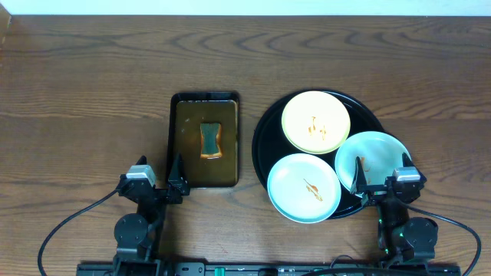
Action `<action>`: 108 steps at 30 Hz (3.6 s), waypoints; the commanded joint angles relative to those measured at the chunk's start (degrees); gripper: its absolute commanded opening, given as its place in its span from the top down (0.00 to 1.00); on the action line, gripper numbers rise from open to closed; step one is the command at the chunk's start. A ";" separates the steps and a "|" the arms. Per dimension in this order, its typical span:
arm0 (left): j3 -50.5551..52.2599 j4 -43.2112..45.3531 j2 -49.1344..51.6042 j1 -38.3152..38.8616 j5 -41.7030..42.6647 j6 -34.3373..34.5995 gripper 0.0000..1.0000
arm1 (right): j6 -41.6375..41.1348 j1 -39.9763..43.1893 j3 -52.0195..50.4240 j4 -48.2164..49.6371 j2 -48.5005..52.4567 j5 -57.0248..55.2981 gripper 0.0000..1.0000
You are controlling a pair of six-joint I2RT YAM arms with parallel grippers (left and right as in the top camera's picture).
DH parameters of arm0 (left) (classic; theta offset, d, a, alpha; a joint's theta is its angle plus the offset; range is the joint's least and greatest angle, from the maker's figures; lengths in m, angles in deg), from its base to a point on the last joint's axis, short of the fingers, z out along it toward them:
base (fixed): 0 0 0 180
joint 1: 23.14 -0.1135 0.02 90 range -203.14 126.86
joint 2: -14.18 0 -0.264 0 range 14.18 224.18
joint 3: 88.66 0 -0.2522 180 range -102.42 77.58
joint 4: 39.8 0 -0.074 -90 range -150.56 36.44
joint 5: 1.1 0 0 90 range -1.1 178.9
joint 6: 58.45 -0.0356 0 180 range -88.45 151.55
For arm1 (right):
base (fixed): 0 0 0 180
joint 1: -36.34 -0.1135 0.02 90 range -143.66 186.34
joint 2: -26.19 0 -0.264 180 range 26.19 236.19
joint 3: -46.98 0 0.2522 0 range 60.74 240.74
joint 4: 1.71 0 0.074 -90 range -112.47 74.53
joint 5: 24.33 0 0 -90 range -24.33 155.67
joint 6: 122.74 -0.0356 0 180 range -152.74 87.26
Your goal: Clean dirty plates on tray and stack at the side
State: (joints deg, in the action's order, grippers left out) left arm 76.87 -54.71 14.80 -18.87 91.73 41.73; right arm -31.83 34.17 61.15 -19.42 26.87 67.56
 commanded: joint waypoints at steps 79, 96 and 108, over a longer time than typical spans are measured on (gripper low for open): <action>-47.95 -33.83 58.69 -0.09 8.20 3.85 0.14 | -15.78 -0.55 43.04 -53.51 60.76 20.02 0.32; -47.95 -23.80 78.12 9.92 8.50 3.63 0.16 | -18.99 -0.61 32.48 -43.43 66.64 20.35 0.52; -47.91 -20.39 88.59 10.34 8.50 3.65 0.20 | -19.12 -0.61 27.67 -36.89 66.88 22.64 0.56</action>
State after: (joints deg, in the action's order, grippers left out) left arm 30.18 -75.54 101.24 -8.66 99.75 45.09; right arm -50.45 34.15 89.83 -57.14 93.56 88.94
